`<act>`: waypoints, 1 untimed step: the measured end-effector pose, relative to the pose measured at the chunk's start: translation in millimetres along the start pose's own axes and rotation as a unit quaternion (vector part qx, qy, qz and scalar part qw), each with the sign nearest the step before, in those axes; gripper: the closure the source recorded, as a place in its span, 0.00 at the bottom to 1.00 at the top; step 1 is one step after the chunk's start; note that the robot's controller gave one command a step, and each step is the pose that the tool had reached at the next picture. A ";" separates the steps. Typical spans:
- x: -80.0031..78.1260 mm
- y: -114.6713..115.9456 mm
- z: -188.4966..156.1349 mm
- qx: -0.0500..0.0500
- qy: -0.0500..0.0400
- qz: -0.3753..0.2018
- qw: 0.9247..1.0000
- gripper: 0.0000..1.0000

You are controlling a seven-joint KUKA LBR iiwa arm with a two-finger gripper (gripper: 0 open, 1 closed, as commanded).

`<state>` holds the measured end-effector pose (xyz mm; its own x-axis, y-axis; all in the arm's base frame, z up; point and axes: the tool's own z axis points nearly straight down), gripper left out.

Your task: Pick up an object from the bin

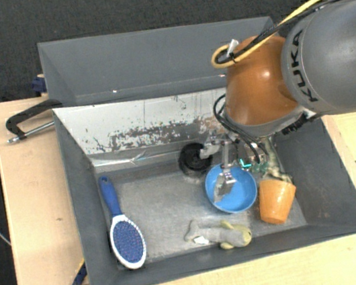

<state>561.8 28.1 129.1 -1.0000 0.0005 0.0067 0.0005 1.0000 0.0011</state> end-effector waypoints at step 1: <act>7.4 -41.1 47.5 0.001 -0.009 0.024 1.000 0.00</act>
Offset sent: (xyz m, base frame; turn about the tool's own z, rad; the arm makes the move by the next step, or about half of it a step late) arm -0.0128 -0.0464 -0.0591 0.0475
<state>554.0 -12.9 81.6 -0.9987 0.0489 -0.0115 0.0489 0.9988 -0.0005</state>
